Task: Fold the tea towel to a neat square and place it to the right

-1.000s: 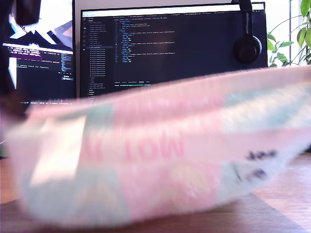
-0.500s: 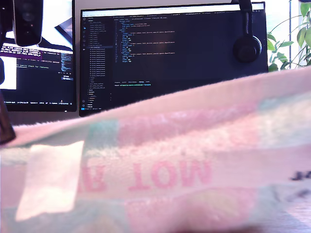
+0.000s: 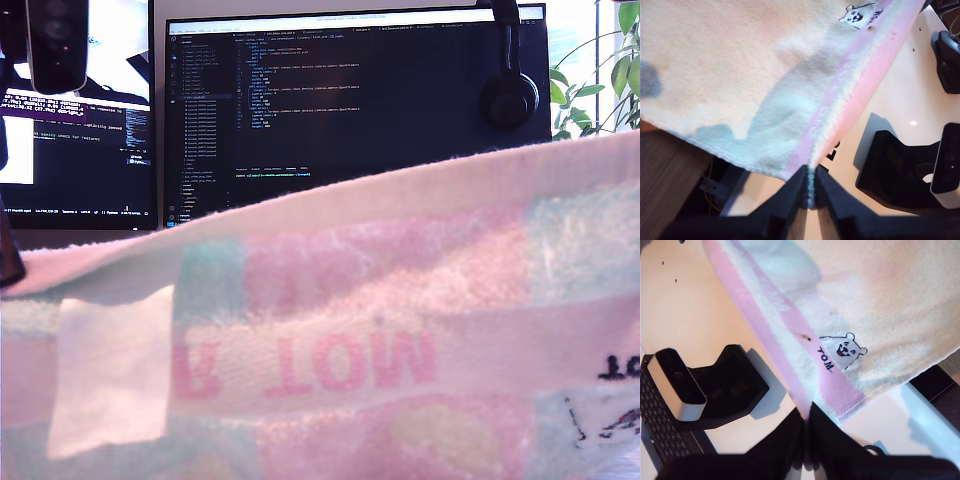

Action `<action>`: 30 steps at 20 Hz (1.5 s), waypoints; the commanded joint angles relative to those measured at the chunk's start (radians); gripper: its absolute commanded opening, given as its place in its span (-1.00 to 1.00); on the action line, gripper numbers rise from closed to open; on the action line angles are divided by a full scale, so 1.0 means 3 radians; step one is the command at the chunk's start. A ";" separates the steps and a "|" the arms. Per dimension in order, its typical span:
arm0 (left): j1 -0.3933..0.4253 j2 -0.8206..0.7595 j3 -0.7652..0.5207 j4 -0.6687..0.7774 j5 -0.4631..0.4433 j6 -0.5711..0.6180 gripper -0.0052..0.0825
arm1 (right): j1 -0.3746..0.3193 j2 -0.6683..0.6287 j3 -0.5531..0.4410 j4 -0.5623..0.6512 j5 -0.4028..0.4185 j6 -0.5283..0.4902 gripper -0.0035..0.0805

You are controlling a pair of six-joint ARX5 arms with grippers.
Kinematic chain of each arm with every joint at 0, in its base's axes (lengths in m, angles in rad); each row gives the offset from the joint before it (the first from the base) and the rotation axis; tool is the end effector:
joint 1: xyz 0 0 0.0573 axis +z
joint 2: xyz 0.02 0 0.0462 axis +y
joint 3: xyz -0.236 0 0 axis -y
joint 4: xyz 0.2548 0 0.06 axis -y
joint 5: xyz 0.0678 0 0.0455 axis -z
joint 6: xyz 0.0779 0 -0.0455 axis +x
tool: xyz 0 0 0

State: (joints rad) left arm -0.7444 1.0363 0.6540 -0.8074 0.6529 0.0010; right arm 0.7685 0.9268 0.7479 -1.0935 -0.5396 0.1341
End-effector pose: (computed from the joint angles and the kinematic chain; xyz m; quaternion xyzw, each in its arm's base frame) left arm 0.1200 -0.1749 0.1468 0.0259 0.5595 -0.5330 0.6342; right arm 0.1011 0.1534 0.1772 -0.0249 0.6217 0.4487 0.6415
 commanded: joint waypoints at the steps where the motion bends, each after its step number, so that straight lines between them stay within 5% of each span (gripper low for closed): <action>1: -0.0006 0.0015 -0.0039 0.0004 -0.0010 -0.0008 -0.94 | 0.0028 -0.0001 -0.0064 0.0000 0.0003 0.0000 -0.94; 6: -0.0006 0.0015 -0.0039 0.0128 -0.0023 -0.0001 -0.94 | 0.0028 -0.0001 -0.0064 0.0005 0.0146 0.0001 -0.94; 12: -0.0006 0.0187 -0.0039 0.0518 -0.0458 0.0023 -0.93 | 0.0028 0.0085 -0.0070 0.0155 0.0383 0.0001 -0.94; 20: 0.0015 0.0666 -0.0037 0.0849 -0.0796 0.0112 -0.93 | 0.0000 0.0940 -0.0070 0.0759 0.0860 -0.0151 -0.94; 30: 0.0449 0.0664 0.0017 0.1662 -0.1509 0.0287 -0.93 | -0.0810 0.1198 -0.0055 0.1658 0.1160 -0.0537 -0.94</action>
State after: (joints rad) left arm -0.6292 1.2346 0.6548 -0.3195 0.2169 0.0799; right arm 0.5442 1.2812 0.7437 -0.5941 -0.2024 -0.0189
